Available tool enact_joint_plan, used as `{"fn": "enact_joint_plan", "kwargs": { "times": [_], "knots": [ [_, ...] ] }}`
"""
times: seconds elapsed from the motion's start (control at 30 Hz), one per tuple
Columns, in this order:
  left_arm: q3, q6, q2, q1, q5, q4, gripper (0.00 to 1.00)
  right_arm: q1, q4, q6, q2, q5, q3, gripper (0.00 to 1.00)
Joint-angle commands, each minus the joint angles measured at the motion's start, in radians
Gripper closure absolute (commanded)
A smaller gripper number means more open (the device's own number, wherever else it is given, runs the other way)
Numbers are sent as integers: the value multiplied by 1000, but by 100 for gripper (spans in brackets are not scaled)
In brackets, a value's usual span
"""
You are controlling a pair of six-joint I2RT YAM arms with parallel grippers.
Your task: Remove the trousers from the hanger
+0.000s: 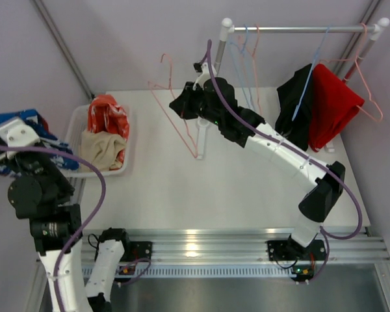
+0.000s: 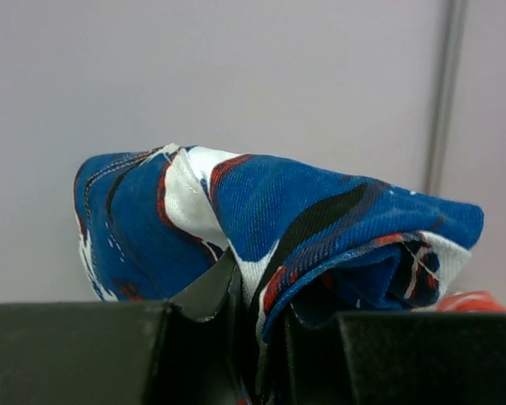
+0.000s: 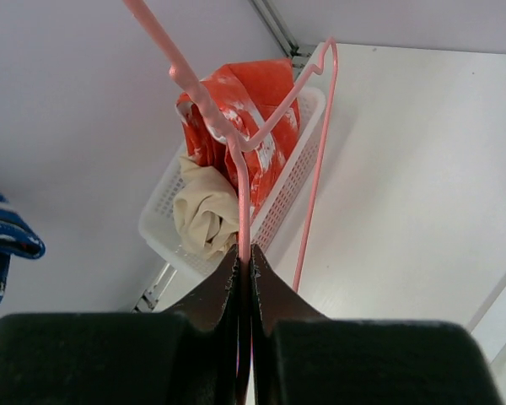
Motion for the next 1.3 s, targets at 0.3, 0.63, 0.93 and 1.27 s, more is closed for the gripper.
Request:
{"fn": "enact_joint_plan", "kwargs": {
  "times": [0.3, 0.63, 0.93, 1.27],
  "knots": [
    [-421, 83, -183, 94, 53, 305, 100, 13, 10, 46, -62, -62, 10, 100],
    [-593, -42, 210, 96, 317, 699, 100, -11, -32, 79, -118, -138, 25, 100],
    [-352, -252, 738, 140, 579, 658, 100, -60, 34, 34, -303, -265, -146, 100],
    [-219, -457, 812, 208, 772, 250, 32, -71, -47, -185, -627, -271, -316, 100]
  ]
}}
